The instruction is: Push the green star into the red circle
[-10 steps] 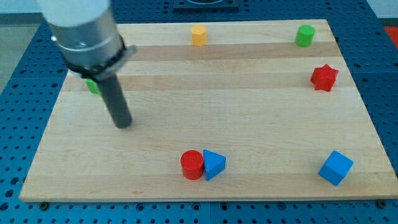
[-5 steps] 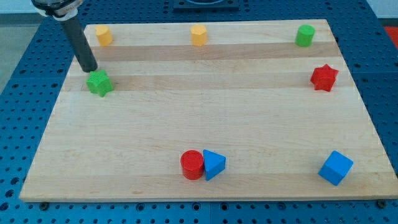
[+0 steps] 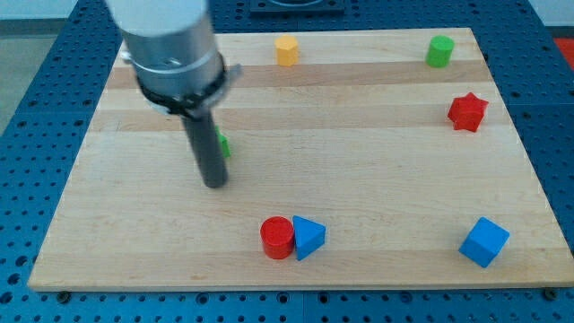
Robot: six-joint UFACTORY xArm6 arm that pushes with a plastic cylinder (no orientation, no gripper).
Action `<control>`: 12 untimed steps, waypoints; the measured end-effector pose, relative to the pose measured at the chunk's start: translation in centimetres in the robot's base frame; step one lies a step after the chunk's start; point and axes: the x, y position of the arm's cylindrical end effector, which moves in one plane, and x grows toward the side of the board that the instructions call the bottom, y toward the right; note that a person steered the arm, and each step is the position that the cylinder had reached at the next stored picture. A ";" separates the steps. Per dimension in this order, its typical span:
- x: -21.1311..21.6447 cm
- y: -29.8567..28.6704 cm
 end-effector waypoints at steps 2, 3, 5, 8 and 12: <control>0.9 3.3; -2.5 -0.6; -4.1 -9.3; -15.0 -9.2; -1.5 -2.1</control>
